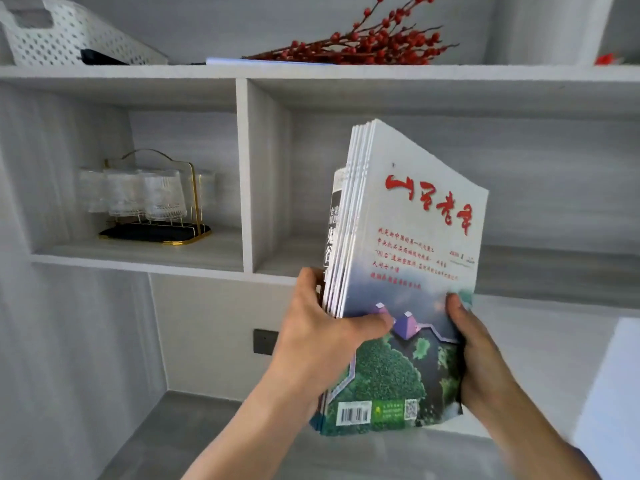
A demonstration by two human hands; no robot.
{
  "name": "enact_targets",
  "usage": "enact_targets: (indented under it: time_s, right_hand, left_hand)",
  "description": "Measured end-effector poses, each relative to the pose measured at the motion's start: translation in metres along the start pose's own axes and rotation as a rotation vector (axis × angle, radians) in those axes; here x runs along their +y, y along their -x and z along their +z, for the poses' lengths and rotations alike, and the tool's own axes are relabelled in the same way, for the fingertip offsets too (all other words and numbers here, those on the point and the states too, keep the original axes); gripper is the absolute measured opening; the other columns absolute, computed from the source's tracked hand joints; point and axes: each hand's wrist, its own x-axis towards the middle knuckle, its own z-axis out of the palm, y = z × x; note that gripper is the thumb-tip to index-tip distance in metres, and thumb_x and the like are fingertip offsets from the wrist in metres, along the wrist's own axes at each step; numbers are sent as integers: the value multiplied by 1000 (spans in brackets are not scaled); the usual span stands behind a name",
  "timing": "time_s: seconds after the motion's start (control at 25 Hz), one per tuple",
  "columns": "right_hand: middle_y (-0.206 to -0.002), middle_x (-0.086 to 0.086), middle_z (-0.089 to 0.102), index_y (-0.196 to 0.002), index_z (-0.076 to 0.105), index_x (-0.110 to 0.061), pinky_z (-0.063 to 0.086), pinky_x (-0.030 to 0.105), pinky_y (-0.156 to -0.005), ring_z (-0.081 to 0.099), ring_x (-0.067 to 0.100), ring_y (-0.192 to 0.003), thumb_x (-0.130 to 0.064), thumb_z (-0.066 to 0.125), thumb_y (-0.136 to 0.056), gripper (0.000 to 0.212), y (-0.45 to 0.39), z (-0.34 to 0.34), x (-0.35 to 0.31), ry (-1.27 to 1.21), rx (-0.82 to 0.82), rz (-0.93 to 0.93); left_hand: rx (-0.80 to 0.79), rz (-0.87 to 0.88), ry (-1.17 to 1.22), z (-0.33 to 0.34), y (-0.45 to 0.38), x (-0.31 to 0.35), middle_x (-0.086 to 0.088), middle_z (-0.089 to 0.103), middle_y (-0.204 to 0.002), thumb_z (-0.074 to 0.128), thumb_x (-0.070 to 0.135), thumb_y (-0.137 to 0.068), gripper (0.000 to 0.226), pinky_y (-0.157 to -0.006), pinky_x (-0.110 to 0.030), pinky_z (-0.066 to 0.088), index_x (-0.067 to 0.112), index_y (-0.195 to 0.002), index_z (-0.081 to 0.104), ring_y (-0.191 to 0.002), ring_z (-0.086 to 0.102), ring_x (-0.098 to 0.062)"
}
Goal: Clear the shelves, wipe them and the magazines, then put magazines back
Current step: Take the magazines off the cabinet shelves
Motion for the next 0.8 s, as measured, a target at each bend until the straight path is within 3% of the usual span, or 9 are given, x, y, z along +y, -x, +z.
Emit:
enact_targets:
  time_s: [0.08, 0.16, 0.24, 0.32, 0.4, 0.56, 0.64, 0.72, 0.8]
  right_hand:
    - [-132, 20, 63, -131, 63, -12, 41, 62, -107, 60, 42, -121, -50, 69, -86, 59, 44, -20, 16, -103, 26, 117]
    - [-134, 18, 62, -130, 65, -14, 35, 58, -114, 59, 40, -124, -44, 62, -92, 49, 91, -38, 28, -200, 92, 252]
    - [-127, 14, 68, -132, 63, -11, 42, 49, -110, 65, 35, -117, -42, 76, -82, 60, 131, -52, 37, -221, 190, 297]
    - [-103, 8, 77, -128, 58, -2, 60, 32, -81, 75, 21, -91, -36, 86, -69, 74, 172, -65, 37, -159, 277, 268]
    - [-80, -1, 77, -129, 52, -1, 56, 26, -65, 73, 8, -67, -26, 71, -87, 52, 219, -90, 31, -192, 346, 238]
    - [-82, -7, 72, -135, 49, -11, 46, 29, -81, 66, 1, -50, -19, 45, -99, 37, 307, -122, 16, -154, 439, 350]
    - [-76, -2, 74, -123, 53, -11, 51, 29, -73, 68, 5, -51, -16, 42, -103, 23, 357, -141, 20, -171, 477, 408]
    - [-76, -2, 76, -124, 54, -10, 56, 24, -52, 72, 9, -60, -16, 43, -103, 24, 406, -159, 31, -187, 497, 475]
    - [-80, -4, 77, -128, 52, -12, 54, 20, -45, 73, 7, -65, -15, 49, -98, 30, 445, -166, 39, -200, 512, 515]
  left_hand:
    - [-153, -94, 131, 14, 27, -12, 11, 75, -100, 85, 31, -73, 46, -88, -39, 55, 31, -110, 57, -92, 72, -9]
    - [-204, -189, 233, 27, 56, -23, 19, 74, -102, 72, 48, -79, 36, -81, -27, 53, 39, -112, 61, -92, 71, -1]
    - [-184, -246, 240, 40, 82, -39, 15, 74, -104, 69, 44, -83, 33, -77, -23, 52, 34, -114, 63, -95, 71, -5]
    - [-142, -290, 180, 52, 114, -55, 11, 74, -103, 71, 38, -85, 29, -79, -25, 51, 29, -112, 65, -98, 70, -9]
    - [-122, -344, 176, 65, 153, -69, 7, 76, -100, 74, 30, -84, 28, -76, -23, 50, 24, -110, 67, -97, 71, -11]
    - [-56, -421, 206, 90, 240, -101, -1, 77, -96, 75, 12, -81, 29, -65, -13, 51, 10, -109, 70, -89, 73, -12]
    - [-12, -504, 211, 99, 287, -119, 0, 78, -93, 78, 15, -77, 35, -63, -15, 52, 12, -110, 68, -85, 74, -11]
    - [-38, -586, 177, 101, 332, -131, 4, 77, -92, 80, 24, -73, 43, -62, -16, 53, 17, -112, 65, -83, 73, -8]
    - [-64, -630, 127, 97, 368, -142, 13, 77, -89, 80, 29, -75, 41, -57, -8, 49, 21, -112, 63, -78, 71, 2]
